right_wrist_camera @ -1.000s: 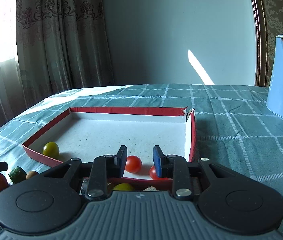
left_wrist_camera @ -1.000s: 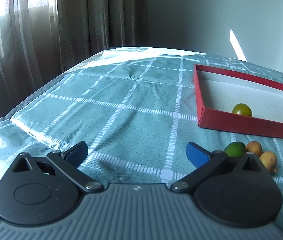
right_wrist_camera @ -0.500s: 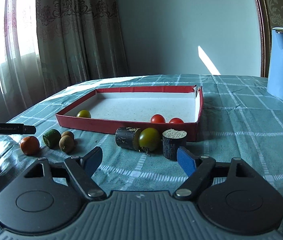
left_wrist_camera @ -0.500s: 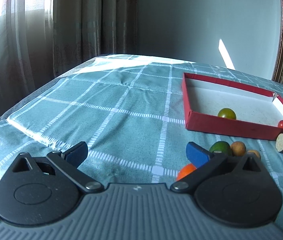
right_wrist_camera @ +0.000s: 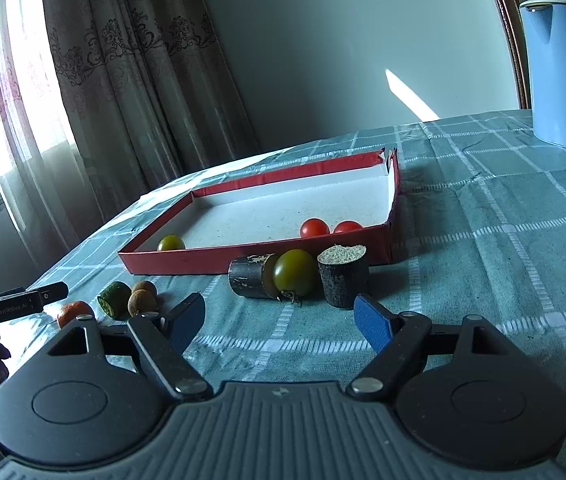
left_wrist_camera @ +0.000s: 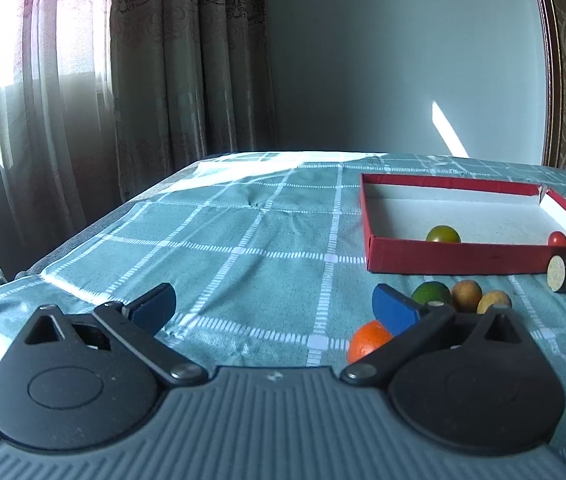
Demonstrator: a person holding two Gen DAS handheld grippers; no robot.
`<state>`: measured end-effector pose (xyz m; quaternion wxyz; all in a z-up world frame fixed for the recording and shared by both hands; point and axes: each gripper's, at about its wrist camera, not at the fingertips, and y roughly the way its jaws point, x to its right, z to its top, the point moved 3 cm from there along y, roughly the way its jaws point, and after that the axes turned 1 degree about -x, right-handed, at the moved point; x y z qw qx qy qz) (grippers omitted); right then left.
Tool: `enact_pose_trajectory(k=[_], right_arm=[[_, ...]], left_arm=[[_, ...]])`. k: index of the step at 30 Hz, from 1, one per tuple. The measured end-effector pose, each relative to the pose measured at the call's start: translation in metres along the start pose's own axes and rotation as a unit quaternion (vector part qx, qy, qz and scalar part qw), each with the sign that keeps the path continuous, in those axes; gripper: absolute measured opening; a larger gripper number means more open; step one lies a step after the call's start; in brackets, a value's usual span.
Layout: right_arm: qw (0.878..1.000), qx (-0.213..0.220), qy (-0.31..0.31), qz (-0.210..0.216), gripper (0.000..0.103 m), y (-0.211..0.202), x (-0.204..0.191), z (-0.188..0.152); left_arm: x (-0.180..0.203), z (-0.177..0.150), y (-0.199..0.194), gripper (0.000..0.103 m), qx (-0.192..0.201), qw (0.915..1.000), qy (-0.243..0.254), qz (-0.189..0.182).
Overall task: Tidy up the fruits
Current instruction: 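Grasp the mandarin orange with the left gripper, then carry the mandarin into the tray and open the left gripper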
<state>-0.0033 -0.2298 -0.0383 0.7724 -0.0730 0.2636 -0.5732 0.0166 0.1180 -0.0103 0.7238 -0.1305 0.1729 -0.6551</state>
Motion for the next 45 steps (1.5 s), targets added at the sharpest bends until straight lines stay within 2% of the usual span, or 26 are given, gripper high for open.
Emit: enact_pose_trajectory(k=[2,5,10,12,14,24,27,28,29,31,33,36,41,45], right_arm=[[1.0,0.002,0.002,0.001,0.082,-0.001,0.0,0.0],[1.0,0.001,0.002,0.002,0.082,0.0,0.001,0.0],[1.0,-0.001,0.003,0.003,0.082,0.0,0.001,0.0],[1.0,0.0,0.003,0.003,0.082,0.0,0.001,0.0],[1.0,0.001,0.004,0.003,0.082,0.0,0.001,0.0],[1.0,0.0,0.006,0.003,0.082,-0.001,0.002,0.0],[1.0,-0.001,0.006,0.003,0.082,0.0,0.002,0.0],[1.0,-0.001,0.007,0.003,0.082,0.0,0.003,0.0],[1.0,-0.002,0.008,0.003,0.082,0.0,0.003,0.0],[1.0,-0.001,0.009,0.004,0.082,0.0,0.003,0.0],[1.0,-0.001,0.01,0.005,0.082,0.0,0.003,0.0],[1.0,0.001,0.013,0.007,0.082,0.0,0.004,0.0],[1.0,0.004,0.017,0.011,0.082,-0.001,0.005,0.0],[1.0,0.004,0.02,0.014,0.082,-0.001,0.006,0.0]], left_arm=[[0.004,-0.001,0.003,0.103,-0.014,0.9998,0.015,0.005],[0.003,-0.004,0.001,0.103,-0.01,0.9998,0.014,-0.001],[0.001,-0.006,-0.013,0.103,0.037,0.9985,0.009,-0.038],[0.007,-0.007,-0.015,0.103,0.037,0.9969,0.033,-0.06],[0.013,-0.007,-0.015,0.103,0.039,0.9957,0.054,-0.065],[0.026,-0.008,0.001,0.102,-0.015,0.9909,0.084,-0.104],[0.027,-0.009,0.007,0.081,-0.038,0.9889,0.081,-0.118],[0.027,-0.009,0.007,0.069,-0.04,0.9881,0.074,-0.129],[0.028,-0.009,0.007,0.066,-0.04,0.9874,0.072,-0.135],[0.035,-0.011,0.006,0.049,-0.044,0.9855,0.082,-0.141],[0.041,-0.012,0.005,0.04,-0.046,0.9837,0.093,-0.147],[0.046,-0.012,0.005,0.04,-0.044,0.984,0.102,-0.139],[0.042,-0.01,0.006,0.038,-0.047,0.9867,0.077,-0.136],[0.046,0.005,0.0,0.038,-0.013,0.9893,0.063,-0.131]])
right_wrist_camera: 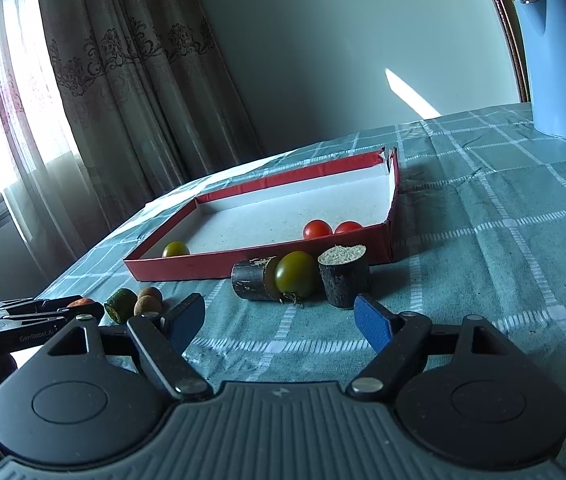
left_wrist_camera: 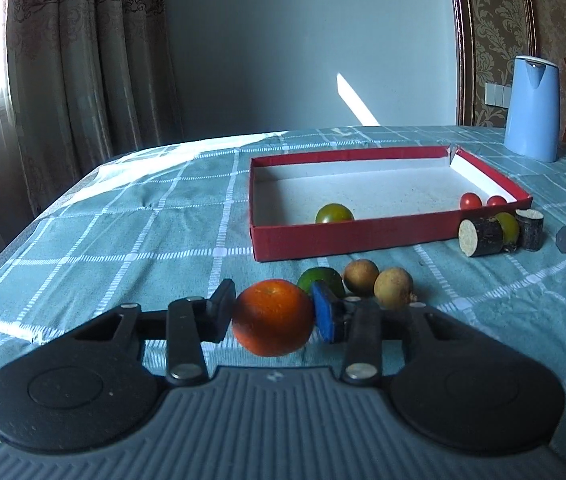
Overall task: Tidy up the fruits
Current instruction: 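Carry the mandarin into the tray and open the left gripper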
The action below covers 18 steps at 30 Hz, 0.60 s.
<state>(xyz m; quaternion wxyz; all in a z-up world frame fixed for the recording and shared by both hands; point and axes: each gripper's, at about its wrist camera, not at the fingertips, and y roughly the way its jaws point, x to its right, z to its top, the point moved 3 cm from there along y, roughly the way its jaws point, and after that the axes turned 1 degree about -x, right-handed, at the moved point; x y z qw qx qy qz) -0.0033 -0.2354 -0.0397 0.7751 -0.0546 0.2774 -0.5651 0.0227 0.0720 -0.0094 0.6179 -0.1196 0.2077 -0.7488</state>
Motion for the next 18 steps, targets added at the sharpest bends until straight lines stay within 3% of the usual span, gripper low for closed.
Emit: enact_pose_trajectory(k=[6,18], right_arm=[[1.0,-0.003,0.005,0.004,0.082,0.001,0.002,0.0],[1.0,-0.004,0.014,0.015,0.082,0.002,0.004,0.0]], left_arm=[[0.014,0.037,0.01,0.038,0.041,0.9992,0.006,0.001],[0.025,0.066,0.082,0.038,0.009,0.9993,-0.026,0.023]])
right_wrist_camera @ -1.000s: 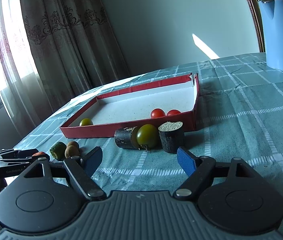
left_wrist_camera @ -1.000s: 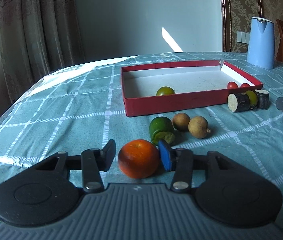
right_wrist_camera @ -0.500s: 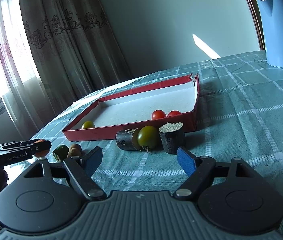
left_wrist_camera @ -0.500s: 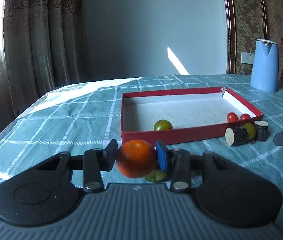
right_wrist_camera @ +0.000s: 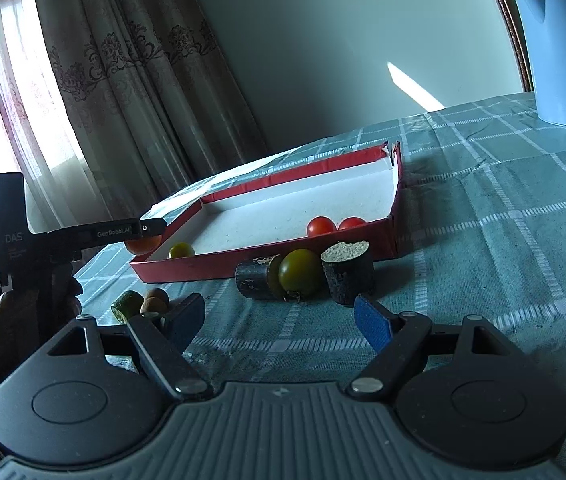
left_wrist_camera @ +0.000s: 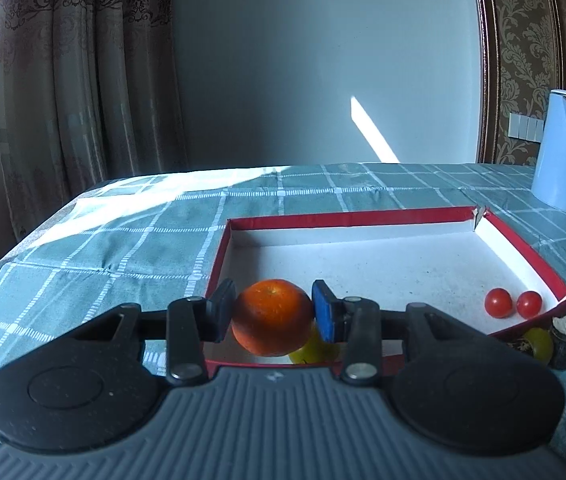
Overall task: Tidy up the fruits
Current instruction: 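Carry the mandarin into the tray and open the left gripper, then grasp the dark wooden stump piece with the right gripper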
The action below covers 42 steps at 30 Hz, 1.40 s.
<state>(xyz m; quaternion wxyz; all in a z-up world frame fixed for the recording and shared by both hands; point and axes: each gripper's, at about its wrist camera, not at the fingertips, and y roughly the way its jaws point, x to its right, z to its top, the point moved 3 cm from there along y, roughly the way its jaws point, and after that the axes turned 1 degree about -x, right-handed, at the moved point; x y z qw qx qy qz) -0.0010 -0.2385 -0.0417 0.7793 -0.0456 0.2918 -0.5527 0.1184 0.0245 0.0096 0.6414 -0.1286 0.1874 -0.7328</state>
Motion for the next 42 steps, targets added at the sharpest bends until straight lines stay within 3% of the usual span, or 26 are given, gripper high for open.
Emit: enact_pose_trajectory(k=[8,11,16,22,24,29,34,38,42], right_arm=[[1.0,-0.007,0.003,-0.005,0.082,0.003,0.001,0.0],[1.0,-0.013,0.006,-0.014,0.082,0.005,0.002,0.001],[0.999,-0.005,0.008,-0.037,0.082,0.005,0.004,0.004],[0.988,-0.011,-0.094,-0.118,0.082,0.016,-0.001,0.018],[0.985,-0.025,-0.121,-0.123,0.081,0.024,-0.001,0.021],[0.98,-0.065,-0.146,-0.119,0.054,0.043,0.0,0.022],[0.98,-0.071,-0.146,-0.112,0.05,0.05,0.001,0.023],[0.981,-0.073,-0.14,-0.112,0.032,0.052,0.003,0.023],[0.983,-0.069,-0.132,-0.109,0.032,0.05,0.005,0.023]], left_arm=[[-0.011,-0.009,0.02,0.041,-0.033,0.999,-0.023,0.021],[-0.01,-0.009,0.013,0.058,-0.023,0.9993,-0.026,0.008],[-0.003,-0.009,-0.001,0.063,0.005,0.9999,-0.012,0.005],[-0.007,-0.011,-0.016,0.072,0.034,0.9991,-0.025,-0.001],[-0.01,-0.011,-0.019,0.075,0.042,0.9986,-0.032,-0.007],[-0.006,-0.011,-0.023,0.076,0.052,0.9985,-0.018,-0.008],[-0.001,-0.014,-0.029,0.079,0.062,0.998,-0.006,-0.015],[-0.003,-0.016,-0.037,0.08,0.068,0.9974,-0.012,-0.021],[-0.006,-0.021,-0.049,0.087,0.074,0.9967,-0.022,-0.025]])
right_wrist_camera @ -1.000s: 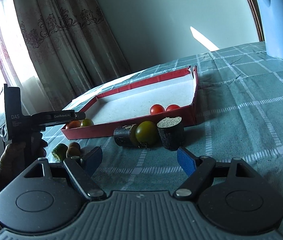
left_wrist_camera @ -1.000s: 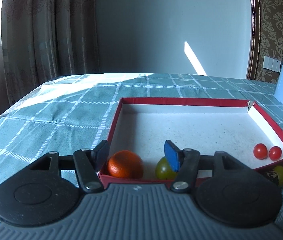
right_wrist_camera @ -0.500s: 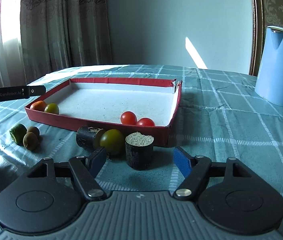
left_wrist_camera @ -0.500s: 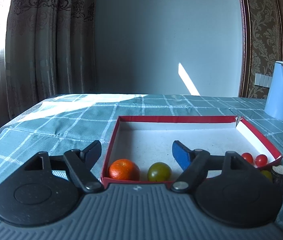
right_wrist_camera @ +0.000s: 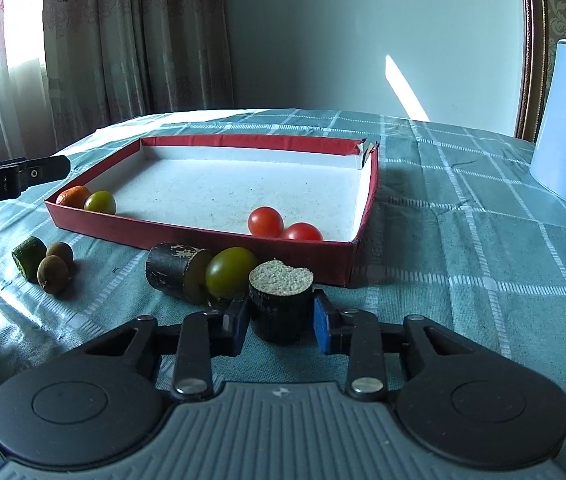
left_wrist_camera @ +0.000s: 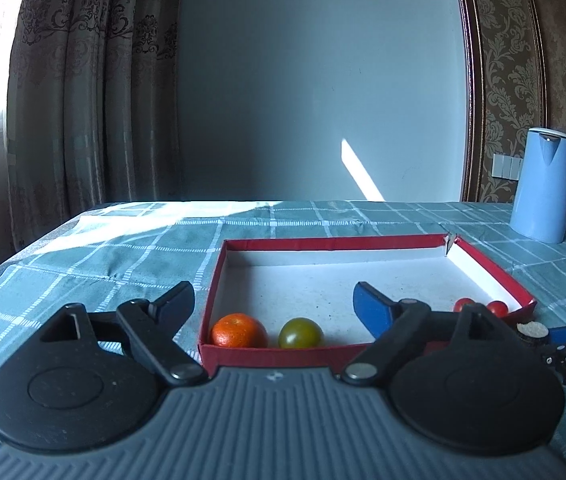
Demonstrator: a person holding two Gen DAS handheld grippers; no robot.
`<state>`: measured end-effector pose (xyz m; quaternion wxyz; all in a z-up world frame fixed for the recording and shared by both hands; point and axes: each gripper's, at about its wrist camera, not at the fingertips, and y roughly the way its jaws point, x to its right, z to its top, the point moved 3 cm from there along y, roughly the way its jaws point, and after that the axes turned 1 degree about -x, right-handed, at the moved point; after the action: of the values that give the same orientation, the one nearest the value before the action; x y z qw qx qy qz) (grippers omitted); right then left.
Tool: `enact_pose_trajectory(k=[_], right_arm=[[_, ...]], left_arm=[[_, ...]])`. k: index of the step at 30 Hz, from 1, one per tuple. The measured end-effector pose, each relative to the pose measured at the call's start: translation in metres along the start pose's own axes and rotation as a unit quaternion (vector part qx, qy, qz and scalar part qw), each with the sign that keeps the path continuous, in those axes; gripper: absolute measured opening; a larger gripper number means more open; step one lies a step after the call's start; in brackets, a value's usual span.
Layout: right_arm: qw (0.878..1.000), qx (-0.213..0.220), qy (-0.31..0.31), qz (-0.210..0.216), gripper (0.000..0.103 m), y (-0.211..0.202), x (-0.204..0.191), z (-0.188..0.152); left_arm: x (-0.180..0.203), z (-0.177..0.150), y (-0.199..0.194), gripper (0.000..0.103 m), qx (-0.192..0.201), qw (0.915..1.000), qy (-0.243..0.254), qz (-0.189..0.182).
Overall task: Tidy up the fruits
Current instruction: 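Grasp the dark wooden stump piece with the right gripper, then carry the wooden stump into the tray and lower it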
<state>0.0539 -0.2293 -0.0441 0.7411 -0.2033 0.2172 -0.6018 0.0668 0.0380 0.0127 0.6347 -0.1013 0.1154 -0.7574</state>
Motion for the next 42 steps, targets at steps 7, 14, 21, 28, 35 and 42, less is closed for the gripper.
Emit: enact_pose_trajectory(k=[7,14,21,28,35,42], right_arm=[[0.999,0.029,0.026,0.0,0.032,-0.011,0.006,0.0],[0.997,0.065,0.034,0.0,0.032,-0.025,0.001,0.013],[0.996,0.082,0.028,0.0,0.032,-0.023,-0.008,0.042],[0.997,0.066,0.038,-0.001,0.032,0.007,-0.006,0.066],[0.999,0.041,0.034,-0.007,0.032,0.041,-0.009,0.074],[0.999,0.022,0.025,-0.004,0.032,0.058,-0.013,0.07]], left_arm=[[-0.006,-0.012,-0.032,0.097,0.009,0.9999,-0.004,0.01],[-0.015,-0.024,-0.042,0.098,-0.026,0.9991,-0.026,0.023],[-0.02,-0.037,-0.047,0.099,-0.067,0.9964,-0.037,0.037],[-0.025,-0.044,-0.043,0.099,-0.096,0.9927,-0.055,0.048],[-0.026,-0.047,-0.042,0.099,-0.1,0.9921,-0.058,0.049],[-0.03,-0.047,-0.042,0.099,-0.099,0.9916,-0.074,0.04]])
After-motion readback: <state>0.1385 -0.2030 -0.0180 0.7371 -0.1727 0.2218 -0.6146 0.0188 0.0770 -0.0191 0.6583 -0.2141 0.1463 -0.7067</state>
